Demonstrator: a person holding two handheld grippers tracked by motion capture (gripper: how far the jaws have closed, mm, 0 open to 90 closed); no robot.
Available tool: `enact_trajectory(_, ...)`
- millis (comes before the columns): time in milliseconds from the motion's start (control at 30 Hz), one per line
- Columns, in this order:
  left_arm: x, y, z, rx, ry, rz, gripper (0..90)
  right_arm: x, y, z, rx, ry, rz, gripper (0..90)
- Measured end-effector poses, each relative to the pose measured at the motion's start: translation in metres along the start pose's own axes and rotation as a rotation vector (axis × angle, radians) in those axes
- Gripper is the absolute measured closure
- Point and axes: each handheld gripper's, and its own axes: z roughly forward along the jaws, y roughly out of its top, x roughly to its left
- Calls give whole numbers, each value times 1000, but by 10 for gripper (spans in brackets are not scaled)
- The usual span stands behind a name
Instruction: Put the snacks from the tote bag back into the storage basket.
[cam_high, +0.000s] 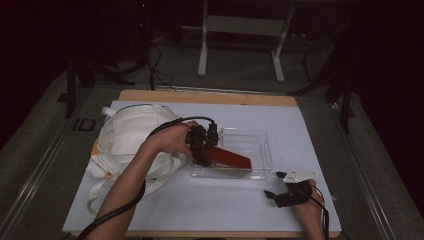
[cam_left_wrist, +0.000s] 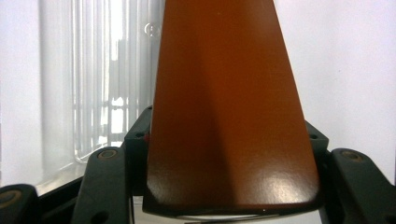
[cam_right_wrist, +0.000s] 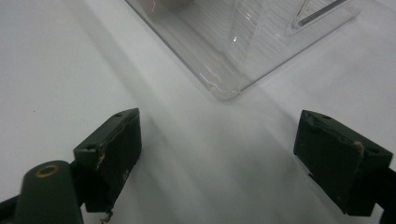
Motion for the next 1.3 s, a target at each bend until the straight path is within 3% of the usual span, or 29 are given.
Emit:
enact_trajectory(467,4,-5,3,-6,-37,-44,392,0,0,0,0,-1,0,152)
enact_trajectory(667,4,-3,3,-6,-38,-39,392,0,0,0,1,0,2,151)
enact_trajectory(1067,7,-8,1,-37,-61,-89,361,0,0,0,0,0,0,151)
enact_trajectory(1300,6,-3,1,-33,-49,-71,401,0,0,0,1,0,0,151)
